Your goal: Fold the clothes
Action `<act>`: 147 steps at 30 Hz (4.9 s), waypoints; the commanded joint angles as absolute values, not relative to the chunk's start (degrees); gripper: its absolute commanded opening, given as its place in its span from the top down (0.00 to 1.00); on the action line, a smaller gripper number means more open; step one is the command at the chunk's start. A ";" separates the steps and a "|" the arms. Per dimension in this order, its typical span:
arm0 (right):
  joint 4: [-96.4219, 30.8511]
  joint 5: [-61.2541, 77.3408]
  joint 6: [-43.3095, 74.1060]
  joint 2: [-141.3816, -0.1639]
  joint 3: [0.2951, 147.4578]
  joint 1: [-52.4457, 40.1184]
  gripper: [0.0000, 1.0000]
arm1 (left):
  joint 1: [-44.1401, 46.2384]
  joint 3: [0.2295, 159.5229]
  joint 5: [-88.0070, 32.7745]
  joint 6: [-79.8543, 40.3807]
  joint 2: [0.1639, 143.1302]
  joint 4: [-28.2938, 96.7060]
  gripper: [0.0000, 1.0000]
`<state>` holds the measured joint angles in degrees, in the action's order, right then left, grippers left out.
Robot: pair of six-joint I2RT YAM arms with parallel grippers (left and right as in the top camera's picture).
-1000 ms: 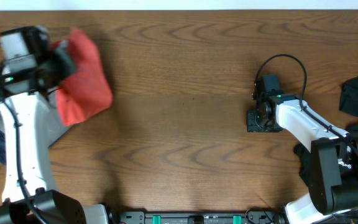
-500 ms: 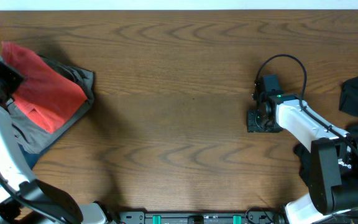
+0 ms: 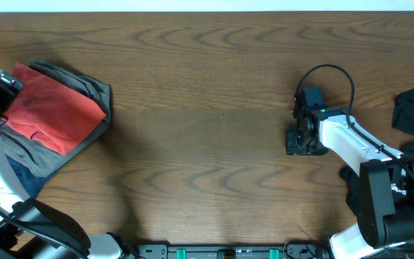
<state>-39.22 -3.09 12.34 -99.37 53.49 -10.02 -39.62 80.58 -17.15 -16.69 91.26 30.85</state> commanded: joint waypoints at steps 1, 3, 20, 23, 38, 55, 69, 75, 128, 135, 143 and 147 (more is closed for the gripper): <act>-39.44 -4.23 11.55 -99.96 53.45 -9.72 0.48 | -37.95 80.86 -31.33 -16.75 91.02 30.74 0.03; -39.09 -3.75 11.77 -99.96 53.45 -9.72 0.47 | -35.68 80.86 -34.52 -15.94 91.02 30.89 0.03; -38.37 15.70 11.70 -99.96 54.39 -8.99 0.01 | 0.58 80.84 -16.51 -4.73 94.70 66.13 0.02; -45.54 15.75 12.40 -99.96 55.77 -7.66 0.01 | 4.23 80.84 -13.69 -4.73 94.72 74.35 0.02; -57.93 11.51 17.39 -75.85 52.75 -5.45 0.01 | 7.49 72.47 -12.34 -4.95 72.25 76.93 0.02; -48.77 -4.10 22.26 -20.47 38.09 -11.64 0.01 | 7.49 57.54 -9.58 -5.80 20.08 60.69 0.02; -60.42 -4.08 22.26 -18.37 38.09 -11.64 0.01 | 7.49 57.54 -9.58 -5.82 17.87 61.01 0.02; -64.45 -4.08 22.26 -18.37 38.09 -11.64 0.01 | 7.46 57.54 -9.58 -5.82 17.87 61.01 0.02; -4.12 -0.62 -8.21 -0.34 0.32 -10.52 0.01 | 7.49 57.54 -9.58 -5.80 17.87 61.01 0.02; -4.12 -0.62 -8.21 -0.34 0.32 -10.52 0.01 | 7.49 57.54 -9.56 -5.82 17.87 61.01 0.02; -4.12 -0.62 -8.21 -0.34 0.32 -10.52 0.01 | 7.49 57.54 -9.58 -5.82 17.87 61.01 0.02; -4.12 -0.62 -8.21 -0.34 0.32 -10.52 0.01 | 7.49 57.54 -9.56 -5.82 17.87 61.01 0.02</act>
